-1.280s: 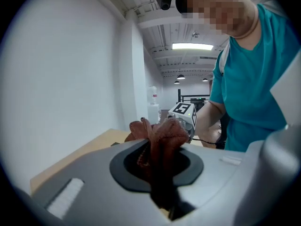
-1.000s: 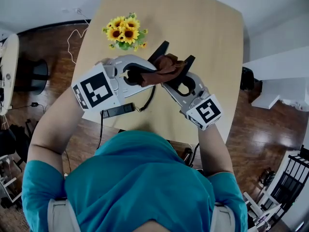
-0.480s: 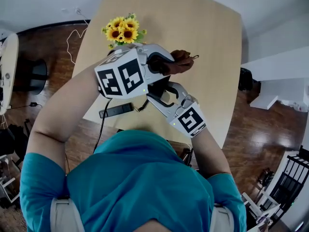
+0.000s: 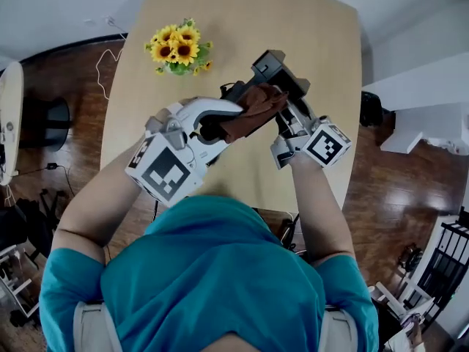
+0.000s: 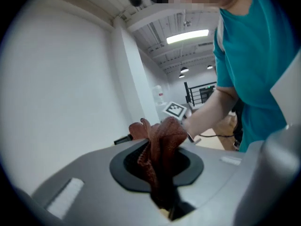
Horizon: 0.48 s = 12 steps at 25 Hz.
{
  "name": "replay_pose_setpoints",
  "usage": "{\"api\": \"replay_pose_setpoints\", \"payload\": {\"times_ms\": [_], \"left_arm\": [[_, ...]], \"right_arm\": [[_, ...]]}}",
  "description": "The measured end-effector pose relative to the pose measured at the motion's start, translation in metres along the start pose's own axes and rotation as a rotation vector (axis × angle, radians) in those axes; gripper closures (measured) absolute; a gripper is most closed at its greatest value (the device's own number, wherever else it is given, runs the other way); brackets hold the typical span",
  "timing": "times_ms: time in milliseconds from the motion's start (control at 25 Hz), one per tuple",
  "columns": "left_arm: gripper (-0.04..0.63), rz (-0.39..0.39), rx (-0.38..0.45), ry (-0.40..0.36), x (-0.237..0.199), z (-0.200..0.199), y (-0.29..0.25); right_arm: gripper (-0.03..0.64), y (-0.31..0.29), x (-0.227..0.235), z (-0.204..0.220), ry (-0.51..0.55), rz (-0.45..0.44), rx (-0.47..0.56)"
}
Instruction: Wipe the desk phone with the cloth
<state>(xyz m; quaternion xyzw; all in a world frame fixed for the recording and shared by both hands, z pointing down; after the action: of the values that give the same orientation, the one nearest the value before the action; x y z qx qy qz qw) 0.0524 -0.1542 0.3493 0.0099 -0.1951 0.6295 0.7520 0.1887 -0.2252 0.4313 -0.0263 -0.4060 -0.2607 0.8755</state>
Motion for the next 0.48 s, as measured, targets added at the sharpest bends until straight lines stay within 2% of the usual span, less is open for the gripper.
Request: {"api": "replay_pose_setpoints", "payload": {"times_ms": [40,80,160,240,280,320,400,480], "left_arm": [[0.528,-0.025,-0.012,-0.065,0.014,0.005,-0.004],[0.528,-0.034,-0.043,-0.161,0.030,0.011,-0.011],[0.528,-0.023,-0.164,-0.437,0.053,0.027,-0.026],[0.528,-0.019,-0.281,-0.690,0.060,0.044,-0.040],[0.528,-0.030,-0.321,-0.767,0.057,0.050,-0.045],[0.528,-0.043,-0.354,-0.817,0.052,0.054,-0.049],[0.528,-0.043,-0.400,-0.868,0.043,0.058,-0.055],[0.528,0.010,-0.421,-0.888,0.043,0.062,-0.062]], "right_arm": [[0.459,-0.001,0.009,-0.005,-0.084,0.044,0.048],[0.459,-0.003,0.017,-0.008,-0.157,0.084,0.087],[0.459,-0.009,0.024,-0.008,-0.266,0.136,0.139],[0.459,-0.015,0.023,-0.004,-0.310,0.145,0.159],[0.459,-0.018,0.021,-0.002,-0.311,0.145,0.158],[0.459,-0.019,0.018,0.001,-0.308,0.142,0.153],[0.459,-0.021,0.013,0.005,-0.304,0.133,0.137],[0.459,-0.020,0.009,0.007,-0.282,0.136,0.120]]}}
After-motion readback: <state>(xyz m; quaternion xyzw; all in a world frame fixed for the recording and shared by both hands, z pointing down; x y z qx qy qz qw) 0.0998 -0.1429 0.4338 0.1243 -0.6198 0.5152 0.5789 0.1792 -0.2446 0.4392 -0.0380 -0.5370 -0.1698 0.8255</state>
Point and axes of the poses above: the fingertips, and each gripper's own axes: y backward along the fingers, x to its right, z out of its underside, the point moved 4 cm from there along y, backward along the fingers, and after that the axes turned 11 degrees about x, right-handed, at the moved point
